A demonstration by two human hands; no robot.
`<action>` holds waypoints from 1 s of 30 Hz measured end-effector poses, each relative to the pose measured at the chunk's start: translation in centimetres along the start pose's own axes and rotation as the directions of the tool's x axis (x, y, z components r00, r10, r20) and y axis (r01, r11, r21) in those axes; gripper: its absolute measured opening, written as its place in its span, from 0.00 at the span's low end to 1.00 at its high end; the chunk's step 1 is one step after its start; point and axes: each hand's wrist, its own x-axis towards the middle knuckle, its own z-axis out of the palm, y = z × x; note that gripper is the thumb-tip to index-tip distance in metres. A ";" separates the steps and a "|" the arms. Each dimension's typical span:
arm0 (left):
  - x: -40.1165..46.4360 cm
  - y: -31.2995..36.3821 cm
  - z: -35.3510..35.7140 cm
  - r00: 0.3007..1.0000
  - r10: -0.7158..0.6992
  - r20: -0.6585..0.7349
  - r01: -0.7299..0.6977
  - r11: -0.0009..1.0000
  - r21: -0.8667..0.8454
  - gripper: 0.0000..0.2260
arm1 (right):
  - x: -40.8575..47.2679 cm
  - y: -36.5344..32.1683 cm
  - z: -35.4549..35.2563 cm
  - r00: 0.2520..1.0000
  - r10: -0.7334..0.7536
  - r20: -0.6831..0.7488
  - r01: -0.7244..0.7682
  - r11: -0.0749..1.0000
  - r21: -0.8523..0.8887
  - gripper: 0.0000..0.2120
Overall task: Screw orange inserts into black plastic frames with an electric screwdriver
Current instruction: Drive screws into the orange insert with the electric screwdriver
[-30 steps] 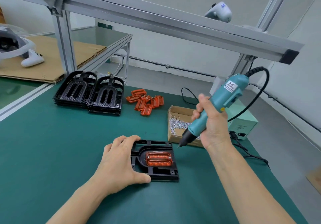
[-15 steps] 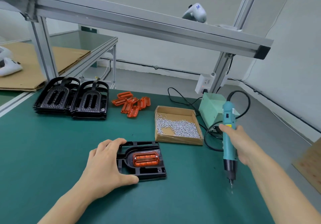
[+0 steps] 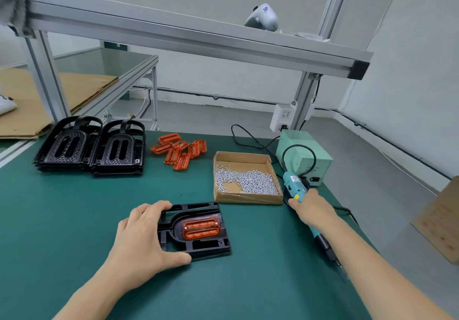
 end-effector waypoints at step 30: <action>0.1 -0.3 0.2 1.000 0.009 0.022 -0.009 1.000 -0.009 0.48 | -5.2 -3.9 -0.3 0.779 -0.611 -0.142 0.580 0.788 -0.207 0.42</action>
